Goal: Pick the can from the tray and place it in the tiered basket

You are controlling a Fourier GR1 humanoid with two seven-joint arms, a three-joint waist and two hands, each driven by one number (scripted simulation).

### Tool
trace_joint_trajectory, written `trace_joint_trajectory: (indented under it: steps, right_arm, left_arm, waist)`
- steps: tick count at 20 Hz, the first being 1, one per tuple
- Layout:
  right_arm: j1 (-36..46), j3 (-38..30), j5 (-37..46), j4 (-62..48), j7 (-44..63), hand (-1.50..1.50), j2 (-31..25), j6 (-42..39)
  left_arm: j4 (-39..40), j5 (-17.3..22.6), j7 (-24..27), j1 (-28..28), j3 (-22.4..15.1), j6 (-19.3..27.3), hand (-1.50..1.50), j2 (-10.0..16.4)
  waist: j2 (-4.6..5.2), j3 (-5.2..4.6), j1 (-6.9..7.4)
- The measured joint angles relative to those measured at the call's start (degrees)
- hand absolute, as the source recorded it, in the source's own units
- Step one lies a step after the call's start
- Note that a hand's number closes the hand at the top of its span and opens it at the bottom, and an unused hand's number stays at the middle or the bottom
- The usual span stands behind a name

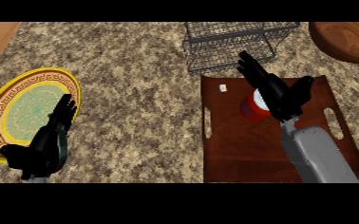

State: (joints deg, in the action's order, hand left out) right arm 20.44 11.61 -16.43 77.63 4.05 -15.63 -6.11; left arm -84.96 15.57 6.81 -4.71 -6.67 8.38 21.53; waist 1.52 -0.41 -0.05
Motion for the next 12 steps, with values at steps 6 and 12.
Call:
trace_joint_trajectory:
  steps: [6, 12]
  right_arm:
    - [6.5, -3.4, 6.3, -3.8, 3.8, -1.50, 5.0, 15.5]
    - [10.3, -5.1, 14.4, -9.8, 0.7, -1.50, 10.5, 31.8]
  left_arm:
    - [1.0, -2.9, 0.1, 4.8, -3.3, -2.0, 0.00, -1.3]
    - [2.9, -4.2, -0.8, 9.1, -6.4, -4.4, 0.00, -3.5]
  waist:
    - [-1.18, 0.38, 0.01]
    - [-1.62, 0.49, 0.21]
